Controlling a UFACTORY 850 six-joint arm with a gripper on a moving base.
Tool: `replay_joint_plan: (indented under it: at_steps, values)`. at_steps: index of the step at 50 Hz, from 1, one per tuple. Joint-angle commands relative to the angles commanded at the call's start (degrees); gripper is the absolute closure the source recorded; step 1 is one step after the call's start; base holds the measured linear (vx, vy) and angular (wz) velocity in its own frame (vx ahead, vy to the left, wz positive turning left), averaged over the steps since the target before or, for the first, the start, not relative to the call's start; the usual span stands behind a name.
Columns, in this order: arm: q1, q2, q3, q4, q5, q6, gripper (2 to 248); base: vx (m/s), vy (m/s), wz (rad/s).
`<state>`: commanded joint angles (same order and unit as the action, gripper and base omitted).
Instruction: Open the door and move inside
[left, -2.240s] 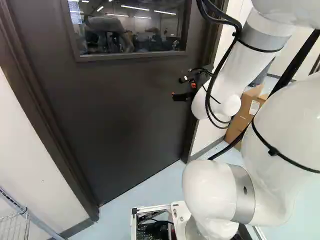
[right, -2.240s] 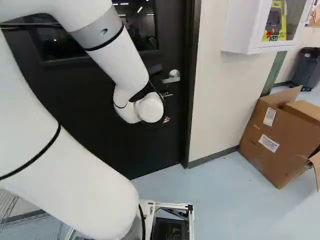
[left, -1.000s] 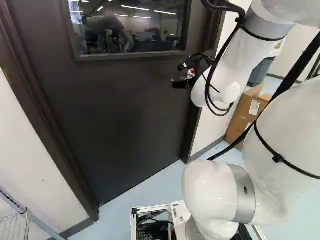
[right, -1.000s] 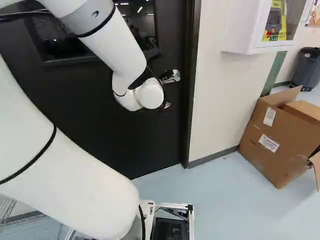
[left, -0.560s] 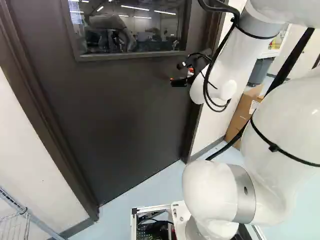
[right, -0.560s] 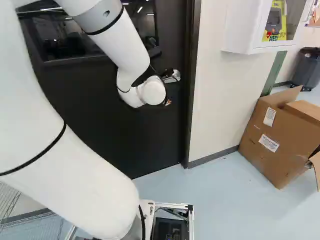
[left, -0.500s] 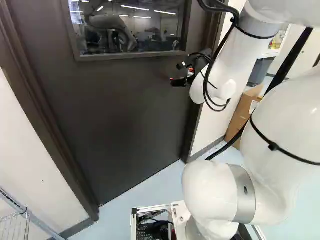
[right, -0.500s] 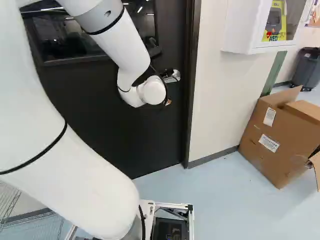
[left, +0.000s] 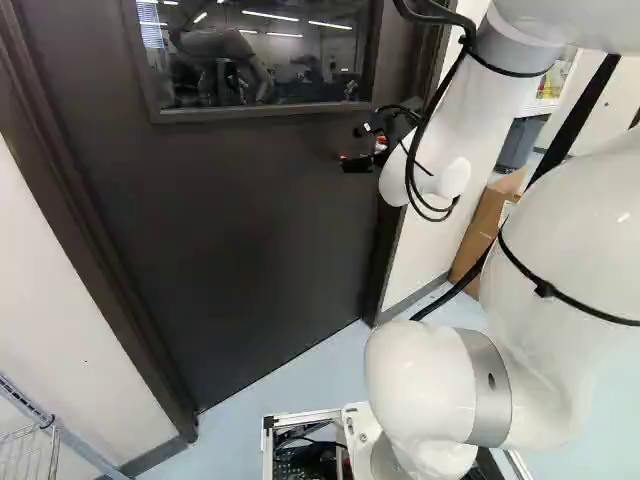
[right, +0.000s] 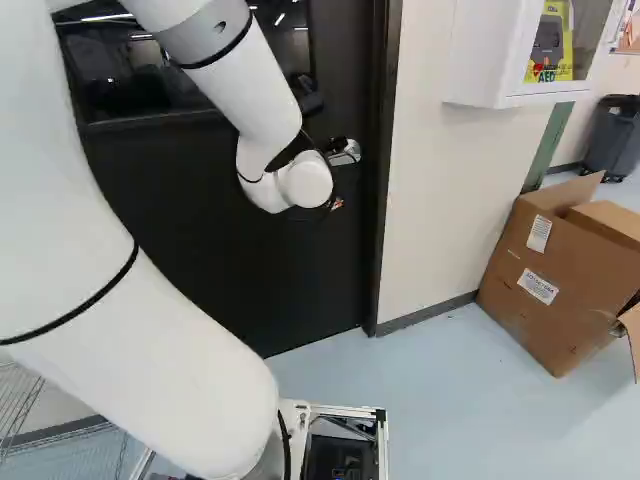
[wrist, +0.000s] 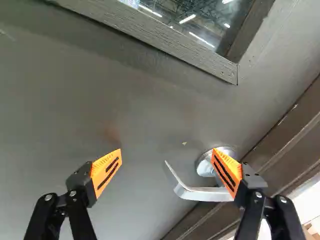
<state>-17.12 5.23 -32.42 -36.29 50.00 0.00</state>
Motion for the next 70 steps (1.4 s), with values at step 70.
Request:
replay_joint_plan:
  at_steps: [70]
  values:
    - [0.35, -10.44, -0.79, 0.00, 0.00, 0.00, 3, 0.000, 0.000, 0.000]
